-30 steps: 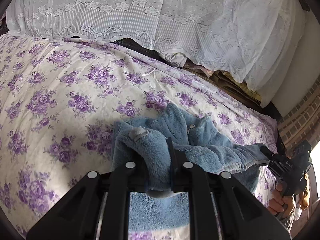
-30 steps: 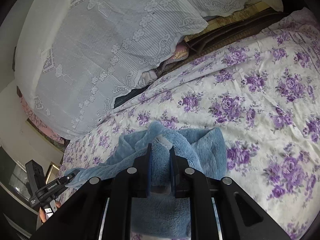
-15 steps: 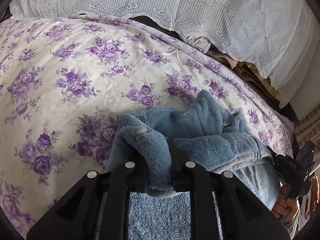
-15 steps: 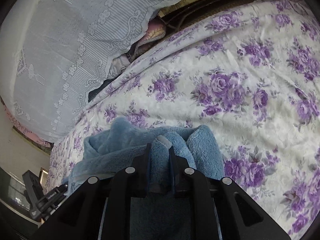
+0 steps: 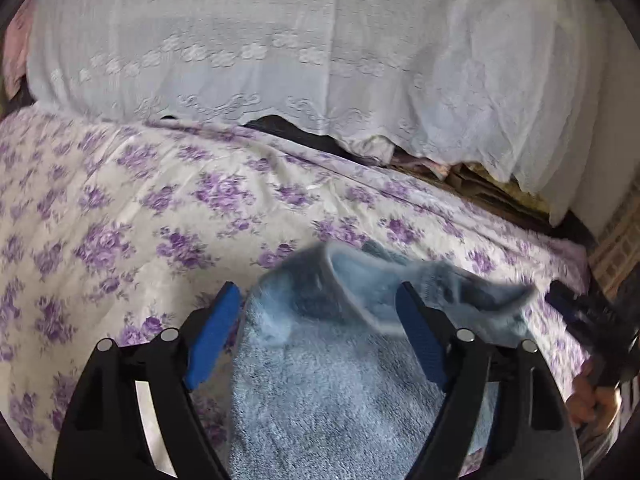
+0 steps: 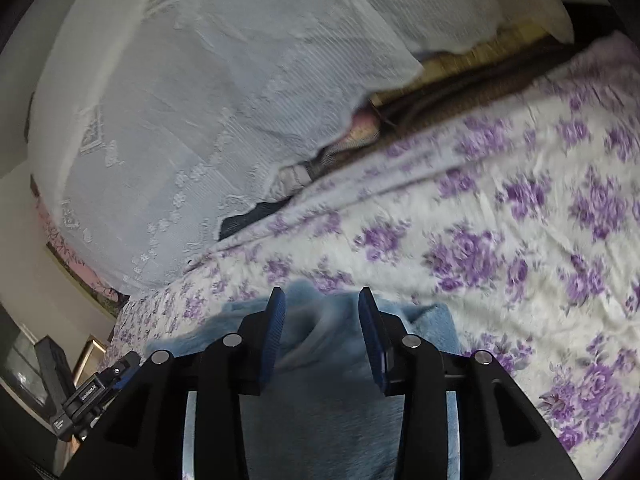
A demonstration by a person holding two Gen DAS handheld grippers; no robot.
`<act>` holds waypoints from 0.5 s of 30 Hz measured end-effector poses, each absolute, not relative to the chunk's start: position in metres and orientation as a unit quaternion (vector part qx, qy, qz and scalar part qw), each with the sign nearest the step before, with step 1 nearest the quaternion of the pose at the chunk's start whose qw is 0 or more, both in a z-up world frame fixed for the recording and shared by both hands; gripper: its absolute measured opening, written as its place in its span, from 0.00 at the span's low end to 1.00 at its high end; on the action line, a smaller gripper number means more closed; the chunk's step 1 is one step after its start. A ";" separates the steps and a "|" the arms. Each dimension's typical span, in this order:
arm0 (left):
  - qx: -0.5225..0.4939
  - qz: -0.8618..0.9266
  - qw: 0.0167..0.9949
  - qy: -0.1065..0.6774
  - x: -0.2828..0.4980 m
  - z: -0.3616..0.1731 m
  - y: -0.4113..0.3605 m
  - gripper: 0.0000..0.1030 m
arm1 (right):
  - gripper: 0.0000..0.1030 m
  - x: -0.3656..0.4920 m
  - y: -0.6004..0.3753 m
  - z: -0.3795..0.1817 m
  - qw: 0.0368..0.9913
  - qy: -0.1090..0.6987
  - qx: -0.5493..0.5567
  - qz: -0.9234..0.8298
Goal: Fold small clothes
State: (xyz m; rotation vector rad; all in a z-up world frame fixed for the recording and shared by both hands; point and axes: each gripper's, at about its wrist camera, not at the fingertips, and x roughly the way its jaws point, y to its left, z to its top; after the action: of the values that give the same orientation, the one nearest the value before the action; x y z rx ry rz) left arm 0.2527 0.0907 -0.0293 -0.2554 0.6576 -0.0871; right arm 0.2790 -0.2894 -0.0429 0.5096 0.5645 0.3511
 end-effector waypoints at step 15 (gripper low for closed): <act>-0.129 0.046 0.895 0.425 0.327 -0.078 0.091 0.89 | 0.41 0.339 -0.206 -0.079 0.897 0.387 0.154 0.148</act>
State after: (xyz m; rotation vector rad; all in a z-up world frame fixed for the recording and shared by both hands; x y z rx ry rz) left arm 0.3272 0.0913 -0.0785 -0.2679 0.8822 0.0958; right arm 0.3393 -0.2060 -0.0790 0.3188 0.8028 0.3056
